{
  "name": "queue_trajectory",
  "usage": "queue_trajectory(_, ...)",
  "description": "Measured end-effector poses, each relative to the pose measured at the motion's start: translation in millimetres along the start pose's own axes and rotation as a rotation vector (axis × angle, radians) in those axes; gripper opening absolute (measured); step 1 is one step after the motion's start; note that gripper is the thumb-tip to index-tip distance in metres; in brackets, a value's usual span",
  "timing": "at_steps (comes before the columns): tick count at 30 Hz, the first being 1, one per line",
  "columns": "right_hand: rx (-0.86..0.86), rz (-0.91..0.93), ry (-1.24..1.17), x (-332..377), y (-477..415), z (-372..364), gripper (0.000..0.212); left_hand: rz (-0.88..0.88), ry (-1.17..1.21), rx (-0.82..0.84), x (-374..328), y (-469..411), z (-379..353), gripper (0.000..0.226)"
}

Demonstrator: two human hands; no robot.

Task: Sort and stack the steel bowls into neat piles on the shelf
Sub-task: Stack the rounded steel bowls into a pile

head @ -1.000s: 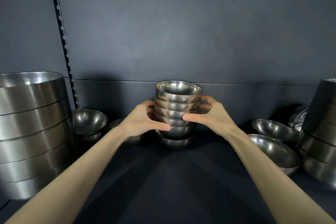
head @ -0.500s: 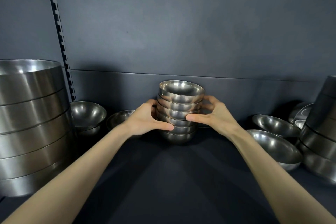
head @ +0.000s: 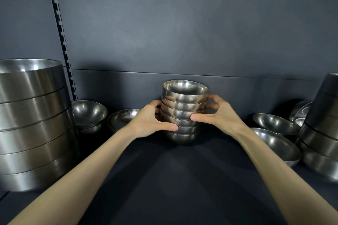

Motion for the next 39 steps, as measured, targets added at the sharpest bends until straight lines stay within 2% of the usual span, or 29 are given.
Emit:
queue_trajectory(6, 0.000, 0.002, -0.010, 1.1, 6.5, 6.6, 0.074, -0.010, -0.026, -0.017, -4.8, 5.6, -7.2, 0.097)
queue_trajectory(11, -0.006, 0.003, -0.010, -1.5, 7.3, 6.8, 0.079, -0.014, 0.004, -0.029, -5.0, 8.1, -9.2, 0.074)
queue_trajectory(17, -0.016, -0.004, -0.021, -7.5, 7.4, 8.6, 0.074, -0.018, 0.089, -0.050, -3.0, 11.6, -13.1, 0.065)
queue_trajectory(22, -0.001, -0.035, 0.005, -11.8, 10.9, 7.4, 0.083, -0.013, 0.118, -0.027, -1.4, 15.7, -18.7, 0.061)
queue_trajectory(25, 0.017, -0.059, -0.006, -14.8, 13.8, 5.7, 0.080, 0.000, 0.161, -0.054, 0.5, 17.3, -19.2, 0.057)
queue_trajectory(30, 0.019, -0.095, -0.050, -20.6, 17.6, 2.2, 0.078, 0.037, 0.211, -0.063, 8.2, 22.6, -26.0, 0.063)
queue_trajectory(39, 0.006, -0.030, -0.067, 5.1, 13.4, 1.1, 0.075, -0.039, 0.230, -0.148, -11.4, 38.0, -8.6, 0.043)
Point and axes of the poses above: each hand's wrist, its own y-axis away from the middle knuckle, its own z-axis out of the back of the hand, x = y × z, the point moved 6 cm from there along -y, towards the middle knuckle, and after that the axes turned 6 degrees about z, right-handed, at the moved point
